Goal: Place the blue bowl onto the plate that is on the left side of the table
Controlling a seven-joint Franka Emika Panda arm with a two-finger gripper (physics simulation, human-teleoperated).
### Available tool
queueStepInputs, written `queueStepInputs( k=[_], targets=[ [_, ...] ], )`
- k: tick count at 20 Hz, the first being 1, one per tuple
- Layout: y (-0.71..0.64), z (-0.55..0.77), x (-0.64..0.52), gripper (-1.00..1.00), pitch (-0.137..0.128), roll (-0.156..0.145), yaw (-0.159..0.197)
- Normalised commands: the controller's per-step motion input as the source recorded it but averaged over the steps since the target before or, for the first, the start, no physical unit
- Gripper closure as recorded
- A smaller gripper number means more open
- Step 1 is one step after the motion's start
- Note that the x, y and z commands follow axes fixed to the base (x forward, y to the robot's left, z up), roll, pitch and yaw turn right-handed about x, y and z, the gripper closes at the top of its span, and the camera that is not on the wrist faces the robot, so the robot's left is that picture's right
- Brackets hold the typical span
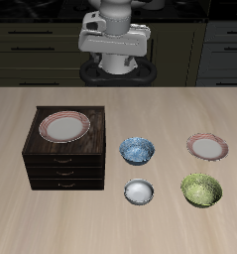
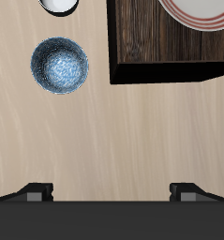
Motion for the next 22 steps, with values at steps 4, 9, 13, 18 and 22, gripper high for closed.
queueStepInputs(
  k=[4,9,13,18,22],
  targets=[
    [0.25,-0.10,0.29,-1.00,0.039,0.042,0.008],
    [0.21,-0.09,0.25,-1.00,0.037,0.050,-0.009],
    [0.14,0.03,0.26,-1.00,0.006,0.023,-0.005],
    [0.04,0.02,0.22,-1.00,0.011,0.005,-0.010],
    [0.02,0.04,0.30,-1.00,0.001,-0.025,-0.009]
  ],
)
